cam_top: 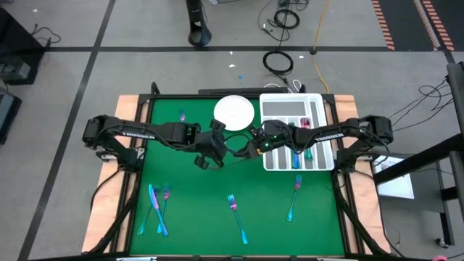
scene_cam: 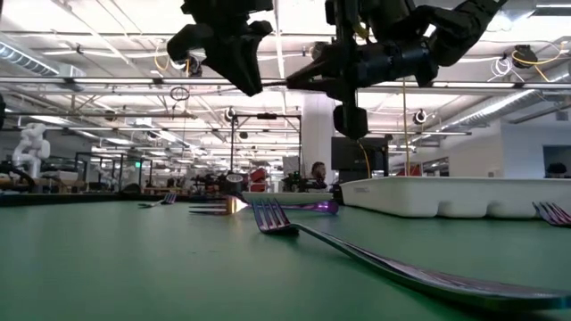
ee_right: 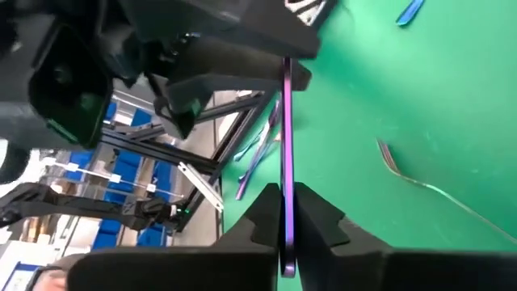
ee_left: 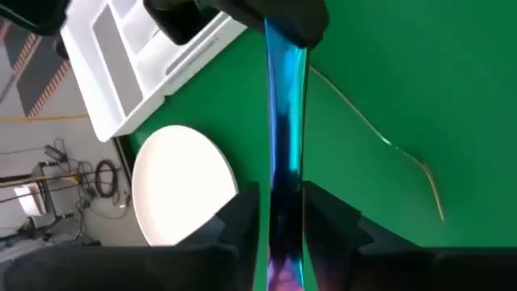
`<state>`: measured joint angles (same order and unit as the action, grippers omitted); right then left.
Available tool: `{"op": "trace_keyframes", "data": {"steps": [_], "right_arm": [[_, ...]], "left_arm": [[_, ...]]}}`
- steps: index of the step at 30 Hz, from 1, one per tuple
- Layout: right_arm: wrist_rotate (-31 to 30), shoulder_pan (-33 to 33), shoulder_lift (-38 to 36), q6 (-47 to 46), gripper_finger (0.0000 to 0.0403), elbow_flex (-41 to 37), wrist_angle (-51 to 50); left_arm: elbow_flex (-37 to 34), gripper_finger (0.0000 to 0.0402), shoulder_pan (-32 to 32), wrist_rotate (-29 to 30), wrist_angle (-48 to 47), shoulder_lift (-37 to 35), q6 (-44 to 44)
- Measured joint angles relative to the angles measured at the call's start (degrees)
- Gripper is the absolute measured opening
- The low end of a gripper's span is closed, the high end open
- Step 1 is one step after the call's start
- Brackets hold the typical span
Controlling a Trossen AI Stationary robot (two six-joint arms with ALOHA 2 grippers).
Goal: Sort silverware
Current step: Put the iridescent knife into the white silverware tray
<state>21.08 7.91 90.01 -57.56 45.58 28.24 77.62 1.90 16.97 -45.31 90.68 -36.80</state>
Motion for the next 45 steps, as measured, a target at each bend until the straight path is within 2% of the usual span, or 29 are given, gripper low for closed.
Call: {"op": "trace_keyframes", "data": {"steps": [7, 11, 15, 17, 20, 22, 25, 29, 33, 36, 39, 42, 45], "right_arm": [[2.1, 3.0, -0.1, 2.7, 0.0002, 0.0, -2.2], [7.6, 7.9, -0.1, 6.8, 0.0002, 0.0, -8.3], [6.8, 12.3, -1.5, 11.4, 0.0001, -0.8, -17.2], [3.5, 13.9, -4.1, 13.1, 0.0001, -2.6, -17.6], [-1.8, 15.5, -10.2, 13.3, 0.0001, -7.0, -16.4], [-3.2, 16.1, -16.2, 11.9, 0.0, -11.3, -15.2], [-7.7, 16.2, -27.2, 7.5, 0.0, -18.6, -11.1], [-19.2, 13.0, -42.5, -2.2, 0.0, -29.4, -8.4], [-31.8, 5.9, -53.6, -9.6, 0.0, -35.2, -10.9], [-40.1, 0.3, -57.5, -11.6, 0.0, -35.1, -15.7], [-46.8, -4.9, -58.7, -15.4, 0.0, -33.9, -19.8], [-52.4, -10.4, -58.5, -20.9, 0.0, -33.3, -25.2], [-59.9, -16.0, -58.2, -28.2, 0.0, -33.1, -31.1]], "left_arm": [[0.0, 0.0159, 1.0, 6.7, -0.3, -0.5, 0.6], [0.6, 0.017, 2.1, 6.6, -0.5, -1.8, 4.1], [1.3, 0.017, 2.5, 6.5, -5.5, -5.6, 9.6], [1.2, 0.0171, 2.1, 2.6, -8.8, -8.6, 14.8], [-1.6, 0.0171, 1.0, -9.1, -7.6, -14.6, 22.4], [-5.7, 0.0171, 0.9, -15.7, -3.2, -18.9, 25.7], [-13.9, 0.0171, 1.9, -19.9, 6.7, -24.6, 28.7], [-27.8, 0.0171, 4.5, -20.2, 27.5, -30.5, 31.5], [-40.7, 0.0171, 8.1, -20.2, 51.5, -31.5, 31.8], [-46.8, 0.0171, 9.9, -20.4, 66.7, -31.3, 29.5], [-50.5, 0.0171, 11.0, -20.3, 77.3, -31.1, 27.1], [-52.0, 0.0171, 11.7, -20.4, 82.0, -31.1, 25.9], [-52.5, 0.0171, 11.7, -20.3, 82.7, -31.1, 25.9]]}}
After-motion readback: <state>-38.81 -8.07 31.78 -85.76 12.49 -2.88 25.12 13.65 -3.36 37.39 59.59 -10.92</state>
